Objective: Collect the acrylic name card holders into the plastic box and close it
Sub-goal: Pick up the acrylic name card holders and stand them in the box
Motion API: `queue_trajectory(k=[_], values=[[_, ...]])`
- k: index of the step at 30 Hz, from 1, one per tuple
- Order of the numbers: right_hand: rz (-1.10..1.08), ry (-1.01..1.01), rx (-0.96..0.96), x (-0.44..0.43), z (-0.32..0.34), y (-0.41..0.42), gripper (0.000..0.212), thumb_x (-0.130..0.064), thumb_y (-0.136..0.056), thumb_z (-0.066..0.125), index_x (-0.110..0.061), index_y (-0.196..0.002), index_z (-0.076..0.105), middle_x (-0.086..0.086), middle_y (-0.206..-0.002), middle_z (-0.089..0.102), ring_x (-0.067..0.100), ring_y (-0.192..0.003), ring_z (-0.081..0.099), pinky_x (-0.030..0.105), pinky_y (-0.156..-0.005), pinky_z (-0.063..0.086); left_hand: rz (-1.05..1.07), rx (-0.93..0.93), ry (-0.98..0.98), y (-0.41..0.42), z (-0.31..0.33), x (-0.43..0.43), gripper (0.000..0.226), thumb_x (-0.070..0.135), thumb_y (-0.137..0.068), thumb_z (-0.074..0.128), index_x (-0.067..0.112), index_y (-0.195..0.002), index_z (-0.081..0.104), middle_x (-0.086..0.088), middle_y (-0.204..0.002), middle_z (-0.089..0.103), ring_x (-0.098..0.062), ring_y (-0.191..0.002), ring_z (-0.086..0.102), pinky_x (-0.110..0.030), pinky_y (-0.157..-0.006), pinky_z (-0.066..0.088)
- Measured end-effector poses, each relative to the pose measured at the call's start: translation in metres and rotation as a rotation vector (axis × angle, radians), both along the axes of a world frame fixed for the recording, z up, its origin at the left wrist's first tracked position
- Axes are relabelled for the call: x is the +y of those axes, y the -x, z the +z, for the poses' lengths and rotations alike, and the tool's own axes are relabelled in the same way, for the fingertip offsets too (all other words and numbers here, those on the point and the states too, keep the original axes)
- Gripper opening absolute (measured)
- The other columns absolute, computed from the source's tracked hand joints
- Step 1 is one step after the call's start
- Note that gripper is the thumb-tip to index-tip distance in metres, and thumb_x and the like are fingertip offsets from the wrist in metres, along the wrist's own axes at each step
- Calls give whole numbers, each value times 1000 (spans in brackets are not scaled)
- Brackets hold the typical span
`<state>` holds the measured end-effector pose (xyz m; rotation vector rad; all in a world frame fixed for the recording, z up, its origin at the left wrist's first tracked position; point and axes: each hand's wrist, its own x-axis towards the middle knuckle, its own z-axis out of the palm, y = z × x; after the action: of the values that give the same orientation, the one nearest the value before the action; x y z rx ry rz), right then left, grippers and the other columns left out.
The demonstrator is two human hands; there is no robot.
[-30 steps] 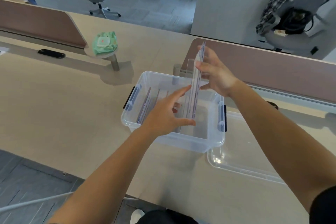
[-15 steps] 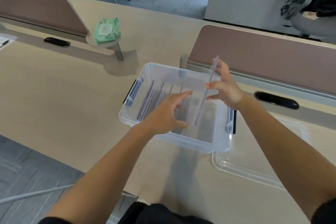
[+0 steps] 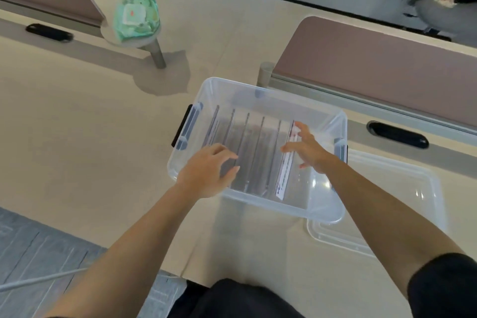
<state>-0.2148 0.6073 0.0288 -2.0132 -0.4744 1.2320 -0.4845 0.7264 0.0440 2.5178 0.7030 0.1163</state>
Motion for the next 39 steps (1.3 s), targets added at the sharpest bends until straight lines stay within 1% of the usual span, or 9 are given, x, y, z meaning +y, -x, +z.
queue_trajectory(k=[5, 9, 11, 13, 15, 18, 21, 30, 39], values=[[33, 60, -30, 6, -13, 6, 89, -9, -85, 71, -46, -150, 23, 2, -160, 13, 39, -137, 32, 63, -96, 48, -1, 80, 48, -4, 2, 3, 37, 50, -93, 50, 30, -124, 59, 11, -121, 55, -10, -110, 52, -26, -87, 44], [-27, 22, 137, 1, -10, 8, 90, -3, -90, 67, -51, -151, 22, 0, -165, 9, 38, -140, 33, 55, -90, 55, -34, 88, 49, -3, 1, 3, 26, 43, -95, 51, 32, -115, 64, 13, -117, 54, -10, -104, 53, -22, -81, 42], [80, 51, -1, -3, -1, 11, 92, -16, -93, 68, -50, -154, 8, -1, -166, 8, 37, -144, 30, 54, -99, 50, -23, 93, 59, -3, 1, 4, 24, 41, -95, 51, 32, -113, 65, 14, -116, 53, -10, -103, 52, -24, -80, 43], [261, 128, -278, -11, 12, 15, 95, -30, -94, 66, -42, -156, -4, 2, -166, 12, 35, -146, 30, 48, -111, 38, -11, 101, 79, -4, 1, 4, 24, 41, -95, 50, 33, -112, 65, 14, -117, 52, -10, -103, 52, -28, -81, 47], [340, 203, -377, -23, 22, 21, 101, -35, -92, 68, -40, -156, -10, 6, -164, 23, 33, -142, 39, 43, -111, 37, -13, 114, 97, -4, 0, 4, 24, 42, -94, 50, 33, -110, 65, 15, -116, 52, -12, -103, 53, -33, -83, 51], [491, 334, -299, -42, 32, 35, 111, -37, -87, 74, -44, -153, -15, 10, -154, 41, 30, -131, 51, 41, -105, 46, -15, 127, 97, -6, -1, 5, 24, 44, -94, 49, 34, -109, 65, 15, -115, 52, -12, -101, 54, -34, -83, 52], [613, 433, -308, -47, 27, 44, 120, -36, -84, 78, -41, -153, -20, 11, -153, 44, 31, -127, 55, 39, -103, 45, -9, 139, 93, -6, -2, 5, 25, 45, -93, 50, 34, -109, 65, 15, -113, 54, -11, -99, 55, -33, -83, 52], [641, 376, -314, -53, 21, 41, 136, -39, -76, 84, -37, -148, -31, 6, -151, 47, 31, -123, 58, 39, -102, 44, 26, 185, 113, -7, -5, 7, 26, 48, -90, 49, 36, -108, 65, 18, -107, 54, -12, -97, 56, -36, -84, 52], [622, 290, -283, -49, 6, 36, 136, -38, -75, 84, -38, -149, -30, 0, -157, 38, 31, -130, 54, 43, -107, 42, 29, 189, 86, -8, -6, 8, 28, 45, -91, 49, 32, -108, 67, 16, -106, 58, -10, -96, 55, -36, -85, 52]])
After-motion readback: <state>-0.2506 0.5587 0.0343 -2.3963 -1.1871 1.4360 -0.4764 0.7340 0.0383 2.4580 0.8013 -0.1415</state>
